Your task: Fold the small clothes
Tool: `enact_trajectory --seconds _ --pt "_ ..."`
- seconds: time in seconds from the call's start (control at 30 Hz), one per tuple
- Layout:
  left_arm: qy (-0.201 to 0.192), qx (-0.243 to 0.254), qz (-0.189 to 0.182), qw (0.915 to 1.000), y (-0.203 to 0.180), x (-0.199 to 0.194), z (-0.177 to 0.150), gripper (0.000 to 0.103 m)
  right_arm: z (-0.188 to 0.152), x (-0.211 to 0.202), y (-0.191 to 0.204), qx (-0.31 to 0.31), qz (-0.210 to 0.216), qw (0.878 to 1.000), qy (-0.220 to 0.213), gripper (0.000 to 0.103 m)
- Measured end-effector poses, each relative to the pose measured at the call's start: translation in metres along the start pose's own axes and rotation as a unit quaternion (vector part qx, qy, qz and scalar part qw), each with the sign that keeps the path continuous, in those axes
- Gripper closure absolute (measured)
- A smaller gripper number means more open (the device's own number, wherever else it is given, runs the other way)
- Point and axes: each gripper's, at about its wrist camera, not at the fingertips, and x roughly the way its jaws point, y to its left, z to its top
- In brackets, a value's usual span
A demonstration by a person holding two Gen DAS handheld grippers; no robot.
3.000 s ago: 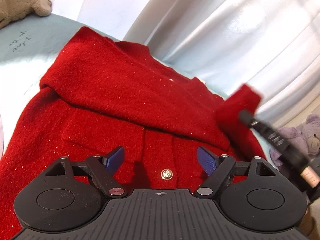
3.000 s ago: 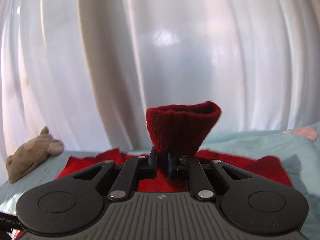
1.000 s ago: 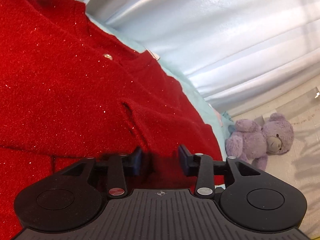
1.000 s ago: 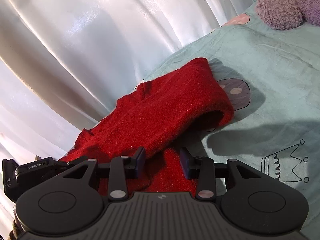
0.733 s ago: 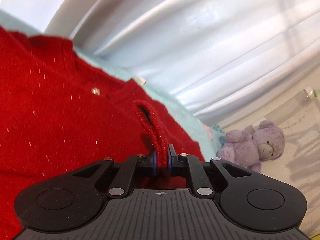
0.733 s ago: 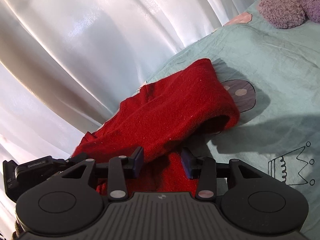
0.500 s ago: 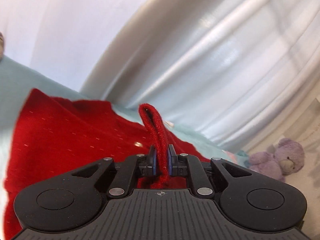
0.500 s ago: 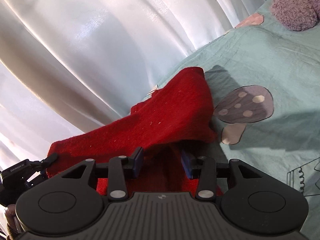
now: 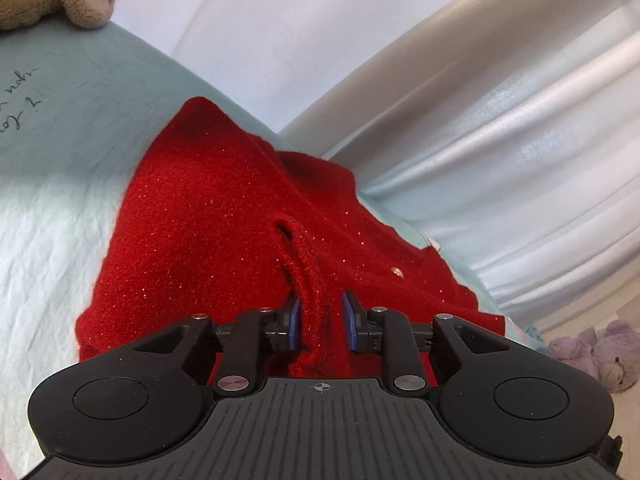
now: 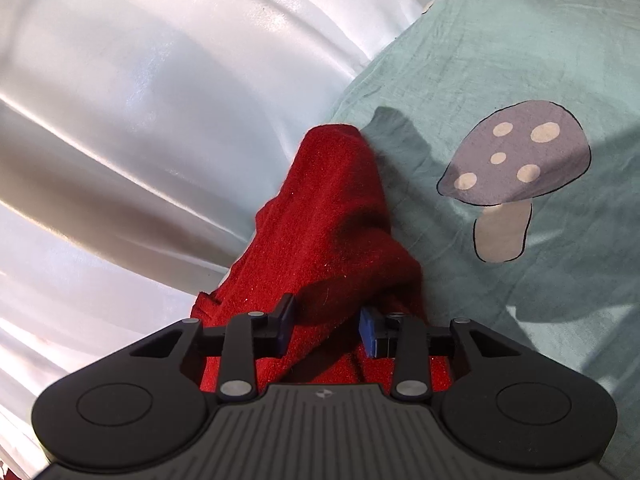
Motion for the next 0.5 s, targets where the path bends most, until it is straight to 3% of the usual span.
enact_trajectory --seconds 0.03,0.17,0.27,0.37,0.5 --pt "0.002 0.003 0.002 1.0000 -0.001 0.003 0.002 0.089 0.000 0.002 -0.001 0.002 -0.002 1.000 0.000 0.073" --pt "-0.012 0.038 0.027 0.9989 -0.012 -0.005 0.008 0.090 0.000 0.005 0.006 -0.028 -0.024 0.999 -0.007 0.088" --pt "-0.052 0.066 0.027 0.9961 -0.023 -0.029 0.016 0.090 0.000 0.000 0.024 -0.070 -0.032 0.997 -0.023 0.089" --pt "-0.088 0.087 0.056 0.9908 -0.024 -0.047 0.025 0.090 -0.009 -0.005 0.054 -0.155 -0.020 0.987 -0.039 0.089" --pt "-0.075 0.084 0.114 0.9870 -0.002 -0.042 0.023 0.090 -0.020 0.010 0.069 -0.202 -0.010 0.979 -0.008 0.089"
